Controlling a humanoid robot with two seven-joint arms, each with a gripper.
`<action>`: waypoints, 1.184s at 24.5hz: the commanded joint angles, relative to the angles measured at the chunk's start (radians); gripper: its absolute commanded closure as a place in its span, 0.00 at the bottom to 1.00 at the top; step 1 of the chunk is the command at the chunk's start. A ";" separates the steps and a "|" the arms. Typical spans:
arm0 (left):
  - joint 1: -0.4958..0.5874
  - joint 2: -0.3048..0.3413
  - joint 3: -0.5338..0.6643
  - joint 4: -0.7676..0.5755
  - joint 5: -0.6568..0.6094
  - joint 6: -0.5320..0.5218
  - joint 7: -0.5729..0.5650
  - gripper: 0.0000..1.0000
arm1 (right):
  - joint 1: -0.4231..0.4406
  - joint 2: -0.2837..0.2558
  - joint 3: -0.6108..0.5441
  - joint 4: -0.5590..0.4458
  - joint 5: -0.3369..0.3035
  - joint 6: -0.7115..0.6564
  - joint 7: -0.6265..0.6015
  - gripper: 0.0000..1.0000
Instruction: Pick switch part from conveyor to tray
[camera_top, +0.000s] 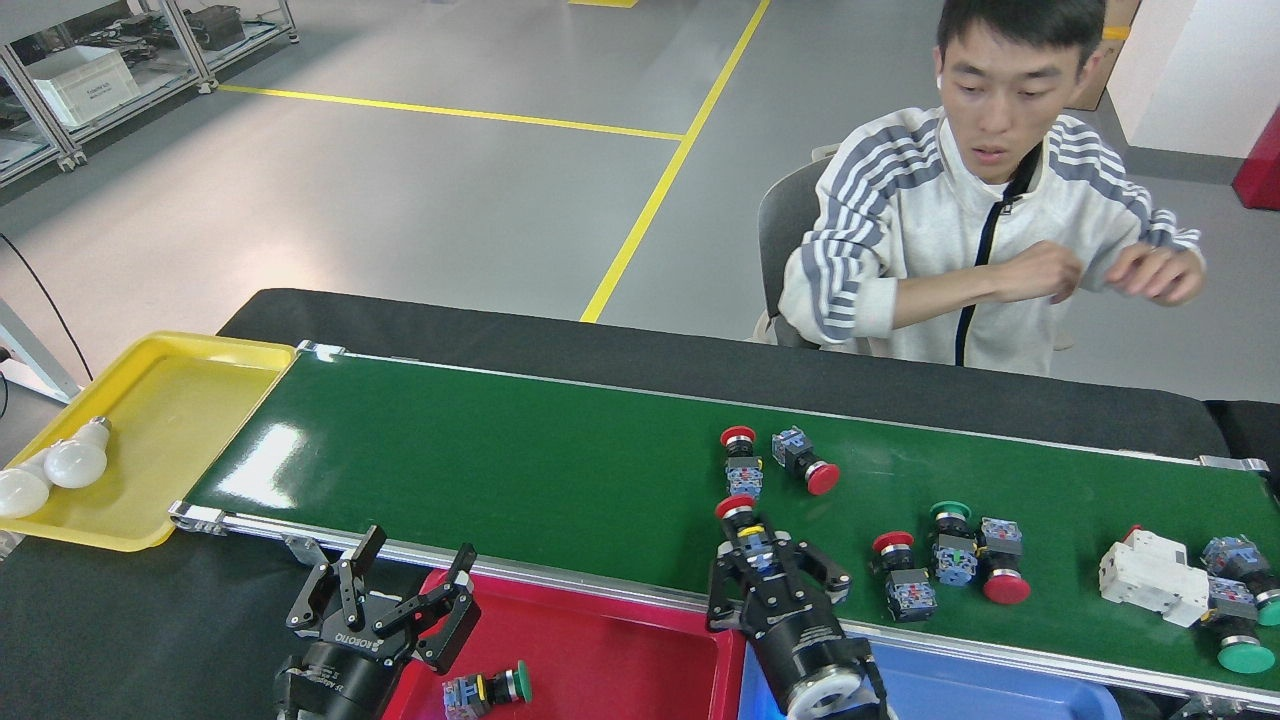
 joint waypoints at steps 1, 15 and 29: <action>-0.025 0.002 -0.026 0.004 -0.027 0.001 0.003 0.00 | 0.001 0.000 0.055 -0.022 0.004 -0.063 -0.012 0.07; -0.073 -0.012 -0.079 0.071 -0.093 0.013 -0.007 0.00 | 0.132 -0.047 -0.203 -0.054 0.004 0.191 -0.233 0.01; -0.437 -0.096 -0.270 0.519 -0.192 0.355 -0.050 0.00 | 0.208 -0.055 -0.353 -0.024 -0.002 0.434 -0.255 0.02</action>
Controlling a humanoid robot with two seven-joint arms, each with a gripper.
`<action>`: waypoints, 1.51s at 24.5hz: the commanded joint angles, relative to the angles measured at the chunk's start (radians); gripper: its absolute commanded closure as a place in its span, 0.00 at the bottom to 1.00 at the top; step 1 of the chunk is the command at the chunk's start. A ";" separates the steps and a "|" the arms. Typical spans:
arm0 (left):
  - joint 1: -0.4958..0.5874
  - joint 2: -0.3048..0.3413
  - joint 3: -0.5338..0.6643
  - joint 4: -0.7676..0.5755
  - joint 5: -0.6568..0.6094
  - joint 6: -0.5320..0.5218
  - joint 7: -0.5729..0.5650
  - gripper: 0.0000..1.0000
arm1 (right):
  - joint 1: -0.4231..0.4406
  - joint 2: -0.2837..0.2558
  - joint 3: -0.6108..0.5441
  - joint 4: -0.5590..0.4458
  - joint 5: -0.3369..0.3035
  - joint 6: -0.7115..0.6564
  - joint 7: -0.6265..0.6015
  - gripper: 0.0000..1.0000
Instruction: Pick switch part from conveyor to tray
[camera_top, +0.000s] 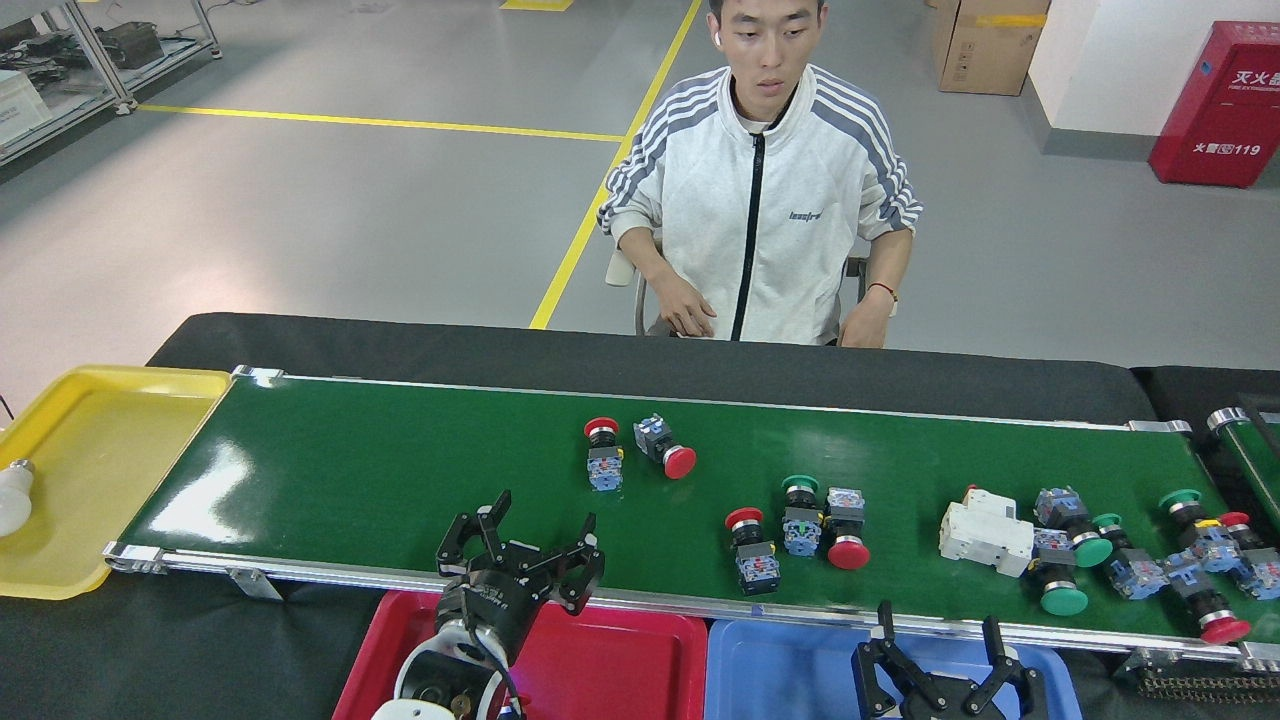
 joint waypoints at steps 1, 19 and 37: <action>-0.053 -0.009 0.000 0.046 0.006 0.026 0.001 0.00 | -0.036 0.002 0.002 0.000 0.007 0.024 0.039 0.02; -0.251 0.026 0.029 0.353 0.074 -0.026 0.011 0.79 | -0.214 0.037 0.077 0.154 0.026 0.021 0.113 0.02; 0.390 0.183 0.081 -0.450 0.138 -0.447 0.010 0.79 | -0.388 0.097 0.069 0.322 0.020 0.016 0.144 0.02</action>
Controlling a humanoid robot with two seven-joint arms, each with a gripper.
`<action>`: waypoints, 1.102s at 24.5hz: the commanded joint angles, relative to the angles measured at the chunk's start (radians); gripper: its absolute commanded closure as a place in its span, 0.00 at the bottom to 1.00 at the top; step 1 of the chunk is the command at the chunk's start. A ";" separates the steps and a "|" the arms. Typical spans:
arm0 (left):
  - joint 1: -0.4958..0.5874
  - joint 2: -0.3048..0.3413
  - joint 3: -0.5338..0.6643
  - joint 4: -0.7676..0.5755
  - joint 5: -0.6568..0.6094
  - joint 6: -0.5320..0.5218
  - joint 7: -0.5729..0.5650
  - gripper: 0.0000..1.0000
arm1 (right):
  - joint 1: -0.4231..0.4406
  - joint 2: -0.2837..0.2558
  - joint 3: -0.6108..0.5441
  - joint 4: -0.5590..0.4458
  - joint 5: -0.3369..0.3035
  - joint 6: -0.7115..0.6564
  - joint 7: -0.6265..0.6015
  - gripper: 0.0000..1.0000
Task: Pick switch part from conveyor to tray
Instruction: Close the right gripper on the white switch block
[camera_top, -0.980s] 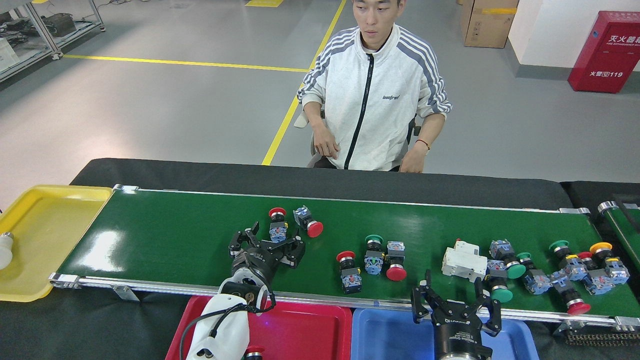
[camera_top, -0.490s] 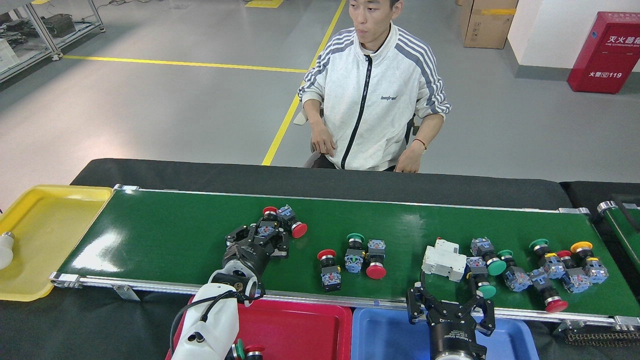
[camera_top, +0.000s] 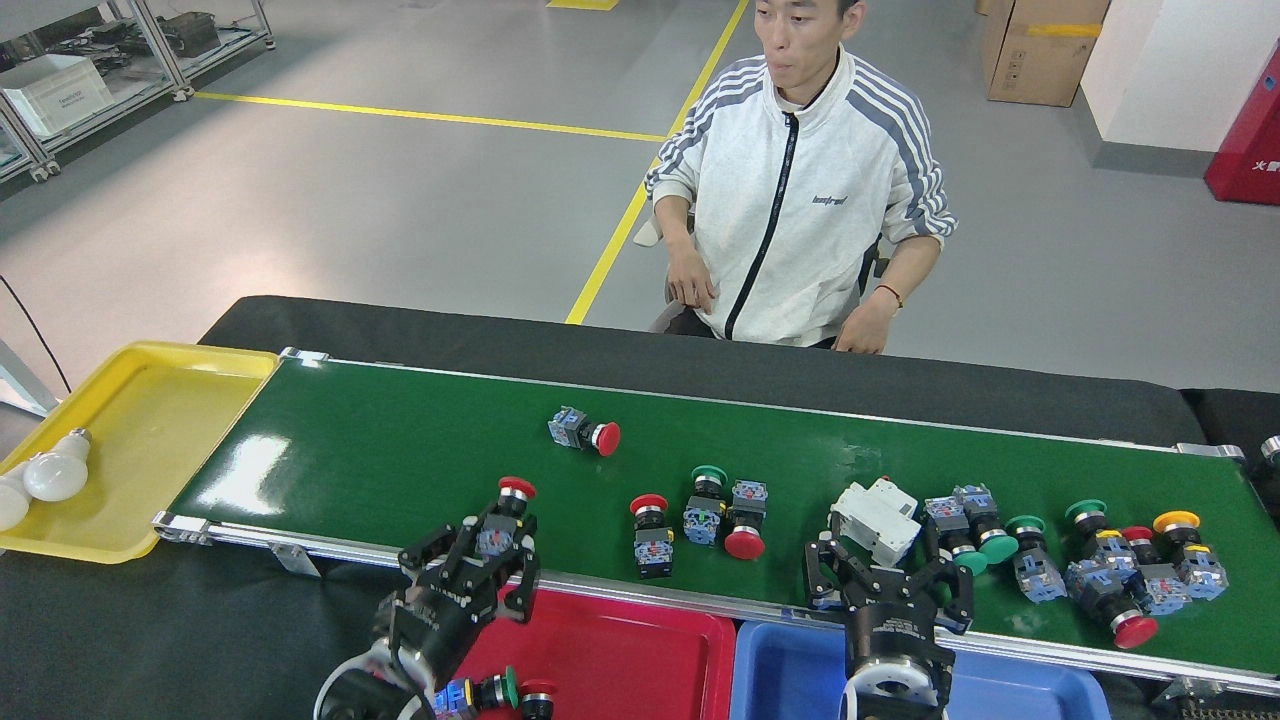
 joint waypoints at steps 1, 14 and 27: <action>0.028 0.000 -0.008 -0.049 -0.009 -0.062 0.009 0.79 | -0.026 0.005 -0.004 0.015 -0.001 -0.011 0.002 0.03; 0.066 -0.028 0.043 -0.077 0.003 -0.058 0.013 0.00 | -0.027 -0.002 -0.006 0.017 -0.007 -0.161 0.029 0.98; 0.092 -0.071 0.367 -0.066 0.013 0.156 0.012 0.00 | 0.238 -0.217 -0.099 -0.336 -0.171 -0.811 -0.031 0.95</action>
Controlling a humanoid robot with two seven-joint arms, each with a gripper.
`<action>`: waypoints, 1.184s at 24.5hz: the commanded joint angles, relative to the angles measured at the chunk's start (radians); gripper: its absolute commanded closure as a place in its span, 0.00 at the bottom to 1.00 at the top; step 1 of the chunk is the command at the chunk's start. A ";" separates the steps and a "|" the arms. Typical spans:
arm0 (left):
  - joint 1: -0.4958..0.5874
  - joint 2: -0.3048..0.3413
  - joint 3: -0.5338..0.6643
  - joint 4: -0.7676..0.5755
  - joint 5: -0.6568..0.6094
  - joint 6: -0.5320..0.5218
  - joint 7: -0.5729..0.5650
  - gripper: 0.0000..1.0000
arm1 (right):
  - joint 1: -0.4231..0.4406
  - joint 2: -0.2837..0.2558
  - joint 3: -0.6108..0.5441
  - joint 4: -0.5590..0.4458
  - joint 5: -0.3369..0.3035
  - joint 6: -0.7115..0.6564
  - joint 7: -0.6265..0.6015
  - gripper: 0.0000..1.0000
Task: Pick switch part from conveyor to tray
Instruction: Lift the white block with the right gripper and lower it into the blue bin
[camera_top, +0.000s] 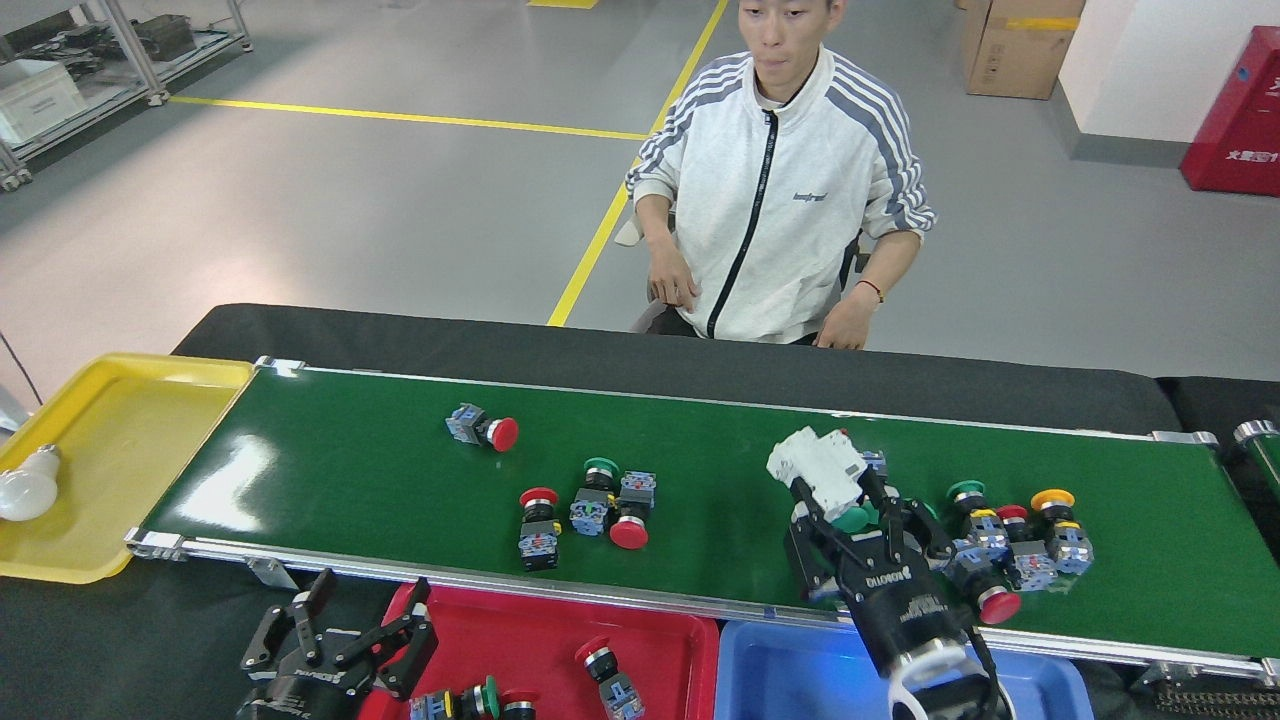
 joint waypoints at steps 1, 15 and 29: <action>0.011 0.002 0.010 -0.020 0.006 0.010 0.009 0.00 | 0.050 -0.031 -0.035 -0.030 -0.017 -0.181 -0.045 0.92; -0.098 -0.015 -0.132 0.049 -0.032 0.119 -0.002 0.00 | 0.173 0.035 -0.241 -0.013 -0.017 -0.150 -0.099 0.00; -0.325 0.078 -0.131 0.368 -0.064 0.119 -0.002 0.34 | 0.059 0.082 0.005 -0.038 0.112 0.339 -0.044 0.01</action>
